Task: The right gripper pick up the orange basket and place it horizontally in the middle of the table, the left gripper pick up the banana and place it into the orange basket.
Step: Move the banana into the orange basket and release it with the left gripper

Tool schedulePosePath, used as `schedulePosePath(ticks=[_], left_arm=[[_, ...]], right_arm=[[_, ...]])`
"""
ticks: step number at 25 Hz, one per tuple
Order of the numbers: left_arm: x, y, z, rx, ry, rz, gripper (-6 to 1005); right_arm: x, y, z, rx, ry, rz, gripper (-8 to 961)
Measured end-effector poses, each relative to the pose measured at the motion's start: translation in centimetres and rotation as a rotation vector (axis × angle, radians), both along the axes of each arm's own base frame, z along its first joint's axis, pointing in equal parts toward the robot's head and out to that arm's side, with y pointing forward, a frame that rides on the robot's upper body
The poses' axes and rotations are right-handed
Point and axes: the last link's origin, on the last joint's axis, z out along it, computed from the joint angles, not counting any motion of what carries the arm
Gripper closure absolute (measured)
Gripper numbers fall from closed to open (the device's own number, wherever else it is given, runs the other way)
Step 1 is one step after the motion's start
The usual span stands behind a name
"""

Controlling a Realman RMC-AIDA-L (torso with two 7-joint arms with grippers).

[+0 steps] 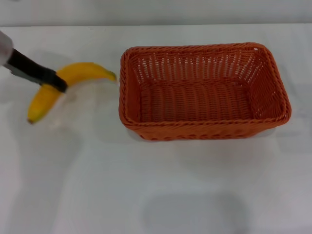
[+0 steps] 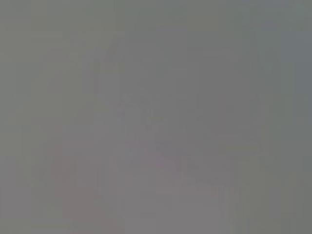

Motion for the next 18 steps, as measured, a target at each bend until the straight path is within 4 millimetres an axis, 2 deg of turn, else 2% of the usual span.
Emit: schedulePosePath(ticks=[5,8,13,18], left_arm=[[0.1,1.5,4.0,0.182,-0.08,-0.05,486],[1.7,2.6,5.5,0.234,-0.165,-0.155,486],[6.6,4.1,6.1,0.216,-0.272,-0.37,490],[12.4,4.9,4.2,0.093,-0.262,-0.58,472]], right_arm=[[0.0,0.1,0.2,0.011,0.006,-0.002,83],[0.0,0.1,0.4,0.023,0.011,-0.006,83],[0.0,0.2,0.4,0.023,0.011,-0.003,83],[0.0,0.2,0.3,0.021,0.014,-0.005,83]])
